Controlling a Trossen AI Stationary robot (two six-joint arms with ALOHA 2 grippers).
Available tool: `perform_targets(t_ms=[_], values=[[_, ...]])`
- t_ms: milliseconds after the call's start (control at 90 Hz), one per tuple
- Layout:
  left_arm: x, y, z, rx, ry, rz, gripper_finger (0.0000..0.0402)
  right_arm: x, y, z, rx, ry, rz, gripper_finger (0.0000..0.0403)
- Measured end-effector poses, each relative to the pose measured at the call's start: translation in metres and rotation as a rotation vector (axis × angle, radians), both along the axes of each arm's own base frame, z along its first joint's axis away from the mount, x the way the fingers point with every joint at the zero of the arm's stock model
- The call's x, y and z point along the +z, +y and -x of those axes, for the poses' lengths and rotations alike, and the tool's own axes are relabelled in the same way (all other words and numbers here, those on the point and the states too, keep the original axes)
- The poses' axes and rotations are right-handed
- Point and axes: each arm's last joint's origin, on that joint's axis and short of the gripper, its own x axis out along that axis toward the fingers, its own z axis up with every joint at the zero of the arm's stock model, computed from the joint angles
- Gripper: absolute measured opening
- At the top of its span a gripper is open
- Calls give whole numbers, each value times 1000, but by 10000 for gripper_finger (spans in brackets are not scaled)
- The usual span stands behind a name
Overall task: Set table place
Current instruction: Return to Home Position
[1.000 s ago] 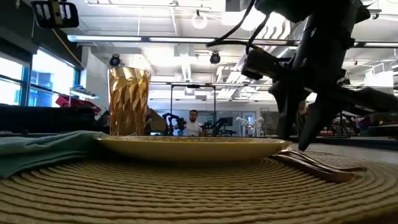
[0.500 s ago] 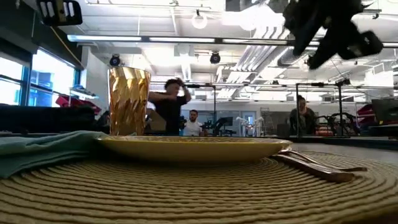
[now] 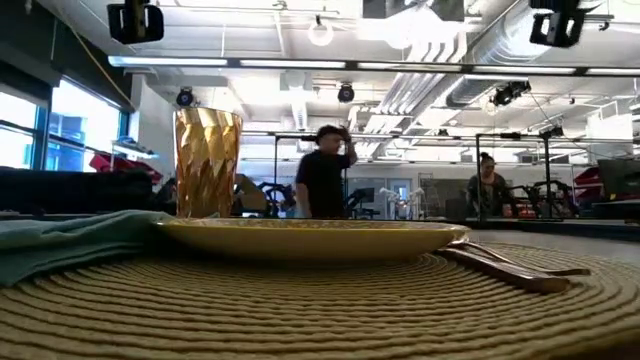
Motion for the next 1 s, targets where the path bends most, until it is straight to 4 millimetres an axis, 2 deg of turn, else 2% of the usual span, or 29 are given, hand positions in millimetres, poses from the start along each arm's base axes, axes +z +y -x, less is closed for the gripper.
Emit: perform_targets(t_ms=[233,467,578,722,856,1000], values=[[0,3,-1,22,3,-7,0,-43,-10,40,-96,-207,12,54],[-1,5,-1,65,1,-30,0,-71,-14,61,-196,-346,56,44],[-1,6,-1,107,-2,-51,0,-78,-15,57,-209,-339,95,44],[-1,9,-1,207,-11,-101,0,-86,-14,46,-203,-461,146,43],[-1,12,0,289,-20,-141,0,-107,-14,36,-202,-537,128,43],[-1,13,0,314,-24,-169,0,-133,-13,28,-208,-512,70,43]])
